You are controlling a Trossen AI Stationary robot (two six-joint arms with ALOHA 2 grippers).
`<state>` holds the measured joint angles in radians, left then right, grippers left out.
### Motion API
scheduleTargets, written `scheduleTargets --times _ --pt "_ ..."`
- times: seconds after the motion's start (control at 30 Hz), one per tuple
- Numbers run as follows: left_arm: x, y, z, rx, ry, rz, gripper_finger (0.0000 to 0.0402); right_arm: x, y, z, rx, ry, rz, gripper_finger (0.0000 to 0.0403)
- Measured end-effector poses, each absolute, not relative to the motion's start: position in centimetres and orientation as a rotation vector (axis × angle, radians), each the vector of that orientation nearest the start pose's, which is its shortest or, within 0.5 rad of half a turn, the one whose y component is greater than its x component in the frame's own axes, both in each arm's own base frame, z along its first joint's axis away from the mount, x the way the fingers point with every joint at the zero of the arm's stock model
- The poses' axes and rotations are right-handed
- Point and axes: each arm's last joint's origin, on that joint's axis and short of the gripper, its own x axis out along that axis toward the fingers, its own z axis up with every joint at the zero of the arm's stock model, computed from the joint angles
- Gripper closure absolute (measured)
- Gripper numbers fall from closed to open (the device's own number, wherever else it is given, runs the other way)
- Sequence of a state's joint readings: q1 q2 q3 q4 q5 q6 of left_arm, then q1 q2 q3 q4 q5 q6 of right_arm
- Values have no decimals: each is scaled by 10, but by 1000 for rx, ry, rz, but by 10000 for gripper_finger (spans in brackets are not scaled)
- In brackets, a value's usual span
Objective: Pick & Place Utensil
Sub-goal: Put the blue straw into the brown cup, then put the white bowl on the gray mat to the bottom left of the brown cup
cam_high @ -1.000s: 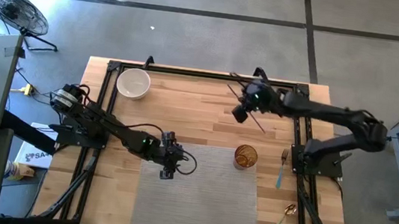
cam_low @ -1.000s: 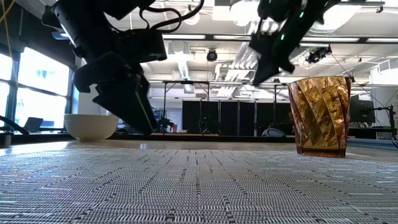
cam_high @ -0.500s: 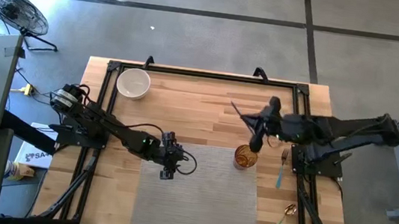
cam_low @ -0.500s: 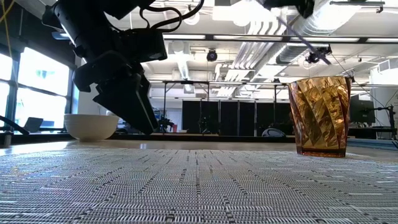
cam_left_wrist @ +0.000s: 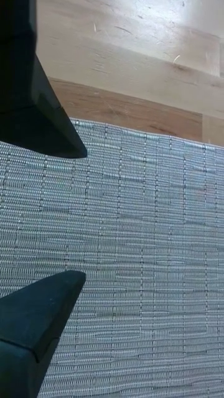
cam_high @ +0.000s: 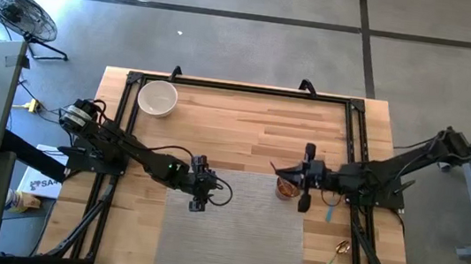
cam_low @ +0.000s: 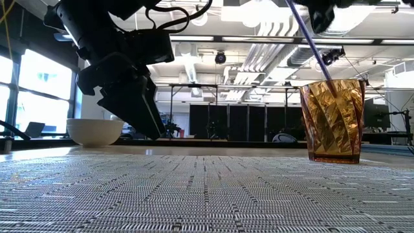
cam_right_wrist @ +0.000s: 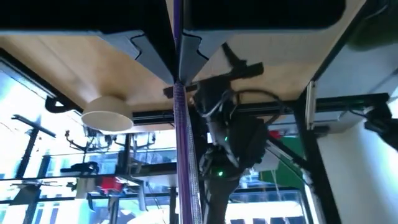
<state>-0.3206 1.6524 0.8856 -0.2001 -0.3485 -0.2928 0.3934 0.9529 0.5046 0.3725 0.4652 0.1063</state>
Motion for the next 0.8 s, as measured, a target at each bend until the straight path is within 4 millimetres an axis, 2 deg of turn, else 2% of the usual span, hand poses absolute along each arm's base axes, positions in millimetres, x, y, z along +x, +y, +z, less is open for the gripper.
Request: scheduleTargets --times 0.23,0.57,0.67,0.8 --pt "303 -90 163 34 870 154 96 181 60 239 92 23 -80 385" --pt "302 -90 163 36 873 154 96 175 56 221 37 123 -147 310" --pt "302 -90 163 35 873 154 96 174 54 226 -62 152 -194 289" --pt "302 -90 163 35 873 154 96 172 52 252 -89 211 -241 273"
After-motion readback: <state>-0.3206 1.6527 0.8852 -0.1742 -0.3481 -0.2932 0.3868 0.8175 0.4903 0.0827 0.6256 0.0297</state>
